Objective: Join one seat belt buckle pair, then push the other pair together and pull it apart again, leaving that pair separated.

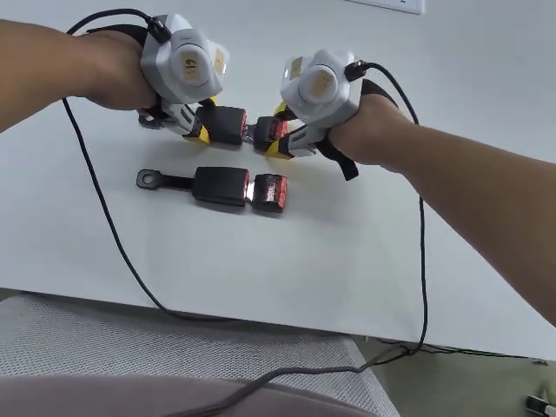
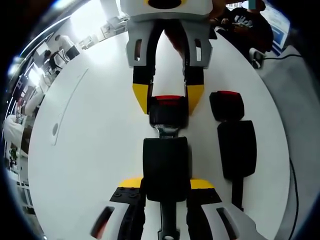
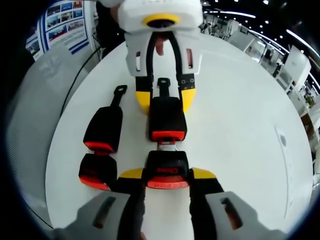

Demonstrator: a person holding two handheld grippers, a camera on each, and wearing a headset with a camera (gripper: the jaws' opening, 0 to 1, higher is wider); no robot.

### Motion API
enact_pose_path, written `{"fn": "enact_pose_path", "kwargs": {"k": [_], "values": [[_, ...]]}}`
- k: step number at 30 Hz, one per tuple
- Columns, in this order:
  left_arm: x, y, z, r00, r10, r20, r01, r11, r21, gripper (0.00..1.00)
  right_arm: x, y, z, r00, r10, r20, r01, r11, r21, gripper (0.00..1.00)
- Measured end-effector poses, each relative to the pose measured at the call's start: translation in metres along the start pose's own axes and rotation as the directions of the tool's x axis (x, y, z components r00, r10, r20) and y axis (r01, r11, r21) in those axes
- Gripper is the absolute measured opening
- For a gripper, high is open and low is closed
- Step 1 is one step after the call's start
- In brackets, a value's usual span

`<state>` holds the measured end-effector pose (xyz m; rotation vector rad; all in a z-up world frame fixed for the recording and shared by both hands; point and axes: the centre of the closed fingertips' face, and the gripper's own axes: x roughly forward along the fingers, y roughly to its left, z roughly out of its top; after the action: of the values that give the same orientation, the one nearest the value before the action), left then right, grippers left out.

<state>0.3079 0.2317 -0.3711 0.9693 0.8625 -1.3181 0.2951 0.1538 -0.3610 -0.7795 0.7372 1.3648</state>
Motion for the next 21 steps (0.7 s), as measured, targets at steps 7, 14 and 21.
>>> {"fn": "enact_pose_path", "kwargs": {"k": [7, 14, 21], "values": [[-0.001, 0.000, 0.000, 0.9999, 0.007, 0.011, -0.007, 1.000, -0.005, 0.31, 0.000, -0.001, -0.003, 0.9998, 0.008, 0.017, -0.008, 1.000, 0.004, 0.34], [-0.002, 0.000, 0.000, 0.9996, 0.017, 0.023, -0.016, 1.000, -0.016, 0.31, -0.008, 0.002, -0.016, 0.9998, 0.020, 0.011, -0.020, 1.000, -0.003, 0.35], [-0.002, 0.001, -0.001, 0.9996, 0.017, 0.023, -0.016, 0.999, -0.030, 0.31, -0.026, -0.006, -0.046, 0.9996, -0.011, -0.027, 0.011, 1.000, 0.009, 0.35]]}}
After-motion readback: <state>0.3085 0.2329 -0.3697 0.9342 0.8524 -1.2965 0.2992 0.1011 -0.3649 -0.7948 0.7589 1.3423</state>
